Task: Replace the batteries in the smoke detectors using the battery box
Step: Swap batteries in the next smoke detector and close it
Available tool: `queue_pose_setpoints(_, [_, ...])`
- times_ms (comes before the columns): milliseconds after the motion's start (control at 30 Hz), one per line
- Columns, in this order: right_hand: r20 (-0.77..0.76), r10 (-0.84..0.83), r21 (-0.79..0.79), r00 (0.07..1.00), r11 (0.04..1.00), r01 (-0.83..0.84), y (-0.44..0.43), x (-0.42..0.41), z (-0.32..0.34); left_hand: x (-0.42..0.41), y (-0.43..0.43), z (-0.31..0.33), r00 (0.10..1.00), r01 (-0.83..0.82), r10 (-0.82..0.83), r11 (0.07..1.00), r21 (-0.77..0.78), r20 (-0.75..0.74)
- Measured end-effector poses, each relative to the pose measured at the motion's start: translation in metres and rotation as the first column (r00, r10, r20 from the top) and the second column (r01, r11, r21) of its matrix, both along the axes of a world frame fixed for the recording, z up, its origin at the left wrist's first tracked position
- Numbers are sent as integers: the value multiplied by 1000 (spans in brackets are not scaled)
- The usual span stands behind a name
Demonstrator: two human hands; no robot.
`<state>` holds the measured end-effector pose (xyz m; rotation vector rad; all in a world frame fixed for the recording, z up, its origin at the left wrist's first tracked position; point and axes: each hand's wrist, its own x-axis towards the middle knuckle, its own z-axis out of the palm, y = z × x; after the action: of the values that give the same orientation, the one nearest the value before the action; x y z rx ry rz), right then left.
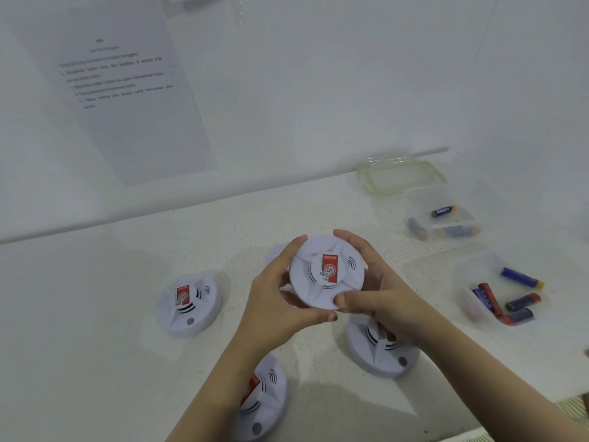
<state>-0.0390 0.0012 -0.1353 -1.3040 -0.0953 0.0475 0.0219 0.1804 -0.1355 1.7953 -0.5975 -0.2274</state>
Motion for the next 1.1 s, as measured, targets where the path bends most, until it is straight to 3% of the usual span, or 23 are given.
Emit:
queue_pose_setpoints(600, [-2,2,-27,1000,1000,-2,-2,0,1,1,-2,-4,1000,-18,18,1000,8,-3])
queue_pose_setpoints(900, [-69,30,122,997,992,-21,-6,3,-1,2,1,-5,1000,-6,5,1000,13,25])
queue_pose_setpoints(1100, [-70,4,122,998,992,5,-7,4,-5,3,1,-8,999,-7,7,1000,18,40])
